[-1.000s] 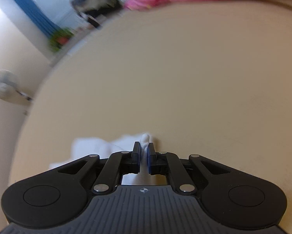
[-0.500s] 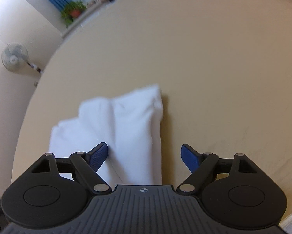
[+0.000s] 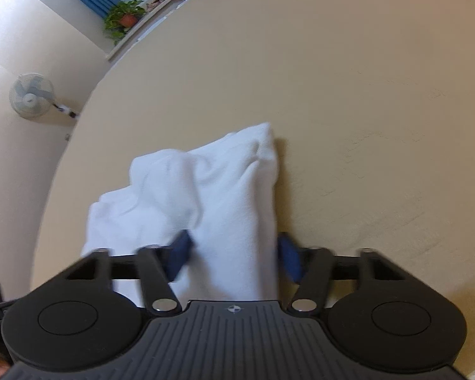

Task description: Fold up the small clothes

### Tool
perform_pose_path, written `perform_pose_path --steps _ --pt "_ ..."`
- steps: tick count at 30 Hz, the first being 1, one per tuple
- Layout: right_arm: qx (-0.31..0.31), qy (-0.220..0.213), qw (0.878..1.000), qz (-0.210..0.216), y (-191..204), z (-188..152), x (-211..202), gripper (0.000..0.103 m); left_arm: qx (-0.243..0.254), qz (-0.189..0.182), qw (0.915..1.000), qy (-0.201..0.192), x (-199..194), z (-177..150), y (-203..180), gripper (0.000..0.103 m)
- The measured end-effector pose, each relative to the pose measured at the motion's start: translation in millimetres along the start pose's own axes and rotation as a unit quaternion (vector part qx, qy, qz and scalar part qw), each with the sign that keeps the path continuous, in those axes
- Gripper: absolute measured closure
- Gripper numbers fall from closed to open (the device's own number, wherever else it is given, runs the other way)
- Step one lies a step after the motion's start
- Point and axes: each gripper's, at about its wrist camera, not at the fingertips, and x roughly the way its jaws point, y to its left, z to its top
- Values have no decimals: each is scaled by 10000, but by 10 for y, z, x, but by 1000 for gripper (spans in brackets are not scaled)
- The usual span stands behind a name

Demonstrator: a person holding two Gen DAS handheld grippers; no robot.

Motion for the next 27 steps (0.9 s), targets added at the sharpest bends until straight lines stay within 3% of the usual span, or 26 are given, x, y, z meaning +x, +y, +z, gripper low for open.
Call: perform_pose_path --steps 3,5,6,7,10,12,17,18,21,22,23,24,25,27 --pt "21 -16 10000 77 15 -14 15 64 34 18 10000 -24 15 -1 1 31" --pt "40 -67 10000 56 53 -26 26 69 125 80 9999 -71 -8 -6 -6 45" --pt "89 -102 9999 44 68 -32 30 71 181 78 9998 -91 -40 -8 -12 60" --pt "160 -151 9997 49 87 -38 20 74 233 23 9997 -119 -93 -5 -22 67" --pt "205 -352 9990 164 202 -48 -26 78 529 135 9977 -409 -367 21 -95 69" --pt "233 -471 9976 453 335 -56 -30 80 714 290 9946 -696 -599 91 -93 70" --pt "-93 -982 9869 1279 958 -37 -48 80 892 280 9869 -1313 -1357 412 154 68" --pt "-197 -1103 9837 1409 1091 -28 -59 80 934 275 9851 -1417 -1504 491 220 65" --pt "-600 -1290 9757 1666 1488 47 -46 76 1003 515 9798 -1650 -1762 711 449 40" --pt "-706 -1244 9766 1607 1581 89 3 71 923 731 9791 -1658 -1800 765 560 36" --pt "-761 -1126 9808 1399 1634 131 74 62 757 983 9794 -1592 -1835 805 706 36" --pt "-785 -973 9865 1060 1650 170 132 59 610 1088 9804 -1525 -1886 815 833 37" --pt "-740 -934 9910 609 1607 188 154 59 532 1060 9815 -1504 -1971 774 953 37" --pt "-708 -1029 9919 215 1505 149 112 57 617 994 9811 -1543 -2097 602 1057 37"
